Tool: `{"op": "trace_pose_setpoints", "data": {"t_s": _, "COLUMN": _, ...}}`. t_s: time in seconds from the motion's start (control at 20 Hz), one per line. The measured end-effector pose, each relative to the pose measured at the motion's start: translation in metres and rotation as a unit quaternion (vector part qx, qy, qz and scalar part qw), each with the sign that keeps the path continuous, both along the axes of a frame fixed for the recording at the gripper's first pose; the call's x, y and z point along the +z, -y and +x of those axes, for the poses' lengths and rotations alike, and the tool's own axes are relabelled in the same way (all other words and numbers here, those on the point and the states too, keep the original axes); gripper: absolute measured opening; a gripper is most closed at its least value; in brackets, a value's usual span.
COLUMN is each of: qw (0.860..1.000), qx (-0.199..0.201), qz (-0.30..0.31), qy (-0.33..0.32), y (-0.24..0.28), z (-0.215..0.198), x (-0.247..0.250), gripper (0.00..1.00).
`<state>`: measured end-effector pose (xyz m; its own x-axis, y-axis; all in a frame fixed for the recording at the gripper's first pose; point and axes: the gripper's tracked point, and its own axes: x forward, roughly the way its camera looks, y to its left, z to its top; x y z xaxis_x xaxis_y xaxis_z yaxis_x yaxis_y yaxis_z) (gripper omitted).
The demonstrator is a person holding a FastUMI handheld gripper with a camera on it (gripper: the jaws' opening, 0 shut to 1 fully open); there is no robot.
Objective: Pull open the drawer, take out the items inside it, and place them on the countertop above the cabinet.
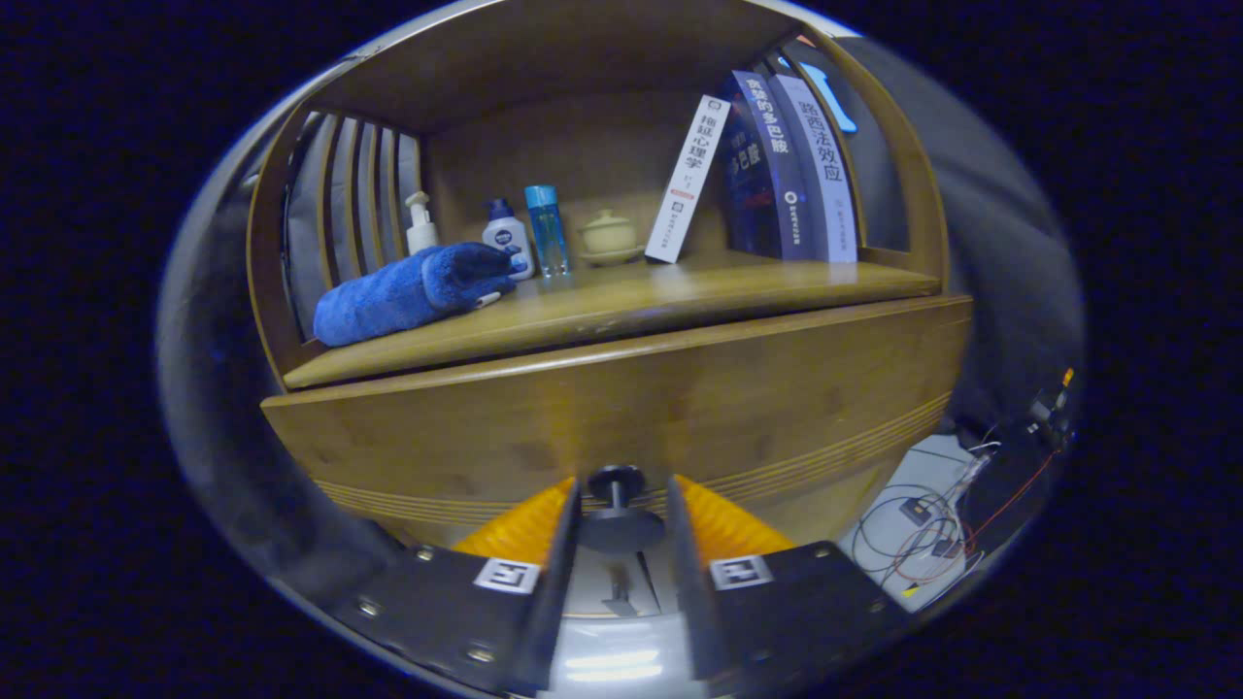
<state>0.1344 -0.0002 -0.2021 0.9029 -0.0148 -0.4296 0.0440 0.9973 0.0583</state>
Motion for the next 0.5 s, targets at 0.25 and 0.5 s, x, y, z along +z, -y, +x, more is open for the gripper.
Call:
{"op": "trace_pose_setpoints", "data": {"t_s": 0.25, "qw": 1.0, "qx": 0.005, "qz": 0.012, "qy": 0.001, "y": -0.003, "z": -0.001, "x": 0.001, "gripper": 0.34}}
{"op": "trace_pose_setpoints", "data": {"t_s": 0.5, "qw": 1.0, "qx": -0.006, "qz": 0.01, "qy": -0.007, "y": -0.005, "z": -0.03, "x": 0.004, "gripper": 0.31}}
